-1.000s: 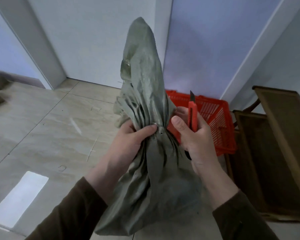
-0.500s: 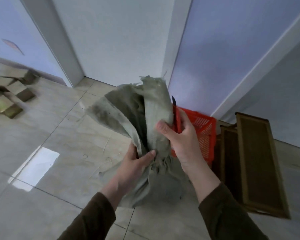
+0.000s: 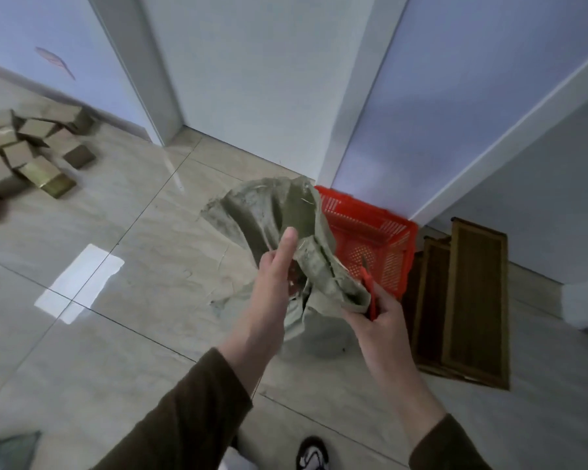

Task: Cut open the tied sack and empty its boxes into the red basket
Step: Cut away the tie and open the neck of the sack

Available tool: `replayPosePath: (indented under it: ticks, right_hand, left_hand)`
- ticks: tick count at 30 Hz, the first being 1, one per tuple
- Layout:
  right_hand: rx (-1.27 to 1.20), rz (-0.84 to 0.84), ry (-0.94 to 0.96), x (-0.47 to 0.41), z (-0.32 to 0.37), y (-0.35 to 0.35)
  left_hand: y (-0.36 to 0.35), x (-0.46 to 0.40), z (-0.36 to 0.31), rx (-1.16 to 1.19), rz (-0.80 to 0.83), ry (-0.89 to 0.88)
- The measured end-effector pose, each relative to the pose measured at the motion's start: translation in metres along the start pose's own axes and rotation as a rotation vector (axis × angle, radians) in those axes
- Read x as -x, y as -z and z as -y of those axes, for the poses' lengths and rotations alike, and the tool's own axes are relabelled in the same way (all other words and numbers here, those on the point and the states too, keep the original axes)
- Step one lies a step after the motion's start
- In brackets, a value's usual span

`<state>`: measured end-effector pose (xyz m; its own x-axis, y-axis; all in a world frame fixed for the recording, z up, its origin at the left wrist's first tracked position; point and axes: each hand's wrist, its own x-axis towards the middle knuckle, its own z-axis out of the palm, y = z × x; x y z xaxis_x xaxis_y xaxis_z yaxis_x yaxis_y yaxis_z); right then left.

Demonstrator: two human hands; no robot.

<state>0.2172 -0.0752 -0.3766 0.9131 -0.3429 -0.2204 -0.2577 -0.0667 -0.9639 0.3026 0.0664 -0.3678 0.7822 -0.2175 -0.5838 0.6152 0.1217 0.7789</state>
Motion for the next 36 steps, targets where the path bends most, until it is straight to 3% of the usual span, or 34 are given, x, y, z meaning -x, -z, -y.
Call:
replayPosePath:
  ticks: [2,6,9,11,14,17,20,24,30,34,36]
  right_hand:
    - [0.014,0.040,-0.027,0.006,0.000,0.007]
    - [-0.055,0.304,-0.120,0.010,-0.001,0.034]
    - [-0.133,0.205,-0.178,-0.007,0.013,0.054]
    - [0.019,0.152,-0.203,-0.028,0.023,0.063]
    - [0.393,0.261,-0.225,-0.055,0.032,0.062]
    - [0.754,0.206,-0.115,-0.071,0.023,0.061]
    - [0.493,0.080,-0.199,-0.075,0.008,0.073]
    - [0.142,0.064,-0.342,-0.069,-0.009,0.075]
    - [0.094,0.074,-0.295,-0.069,-0.011,0.061]
    - [0.145,0.104,-0.222,-0.076,-0.008,0.061]
    - [0.145,0.081,-0.203,-0.079,-0.010,0.064]
  left_hand:
    - [-0.013,-0.006,-0.009,-0.002,-0.020,0.088]
    - [-0.034,-0.015,-0.003,0.154,-0.060,0.194]
    - [-0.047,-0.013,0.014,0.090,-0.078,0.108]
    - [-0.061,-0.005,0.025,0.076,-0.102,0.055]
    - [-0.088,0.010,0.040,0.060,-0.124,-0.023]
    - [-0.103,0.014,0.050,0.143,-0.167,-0.002]
    - [-0.095,0.010,0.053,0.294,-0.268,0.144]
    - [-0.083,0.003,0.058,0.258,-0.309,0.240]
    - [-0.083,-0.006,0.060,0.272,-0.285,0.193]
    - [-0.083,-0.009,0.056,0.293,-0.027,0.200]
    - [-0.084,-0.011,0.057,0.265,-0.055,0.174]
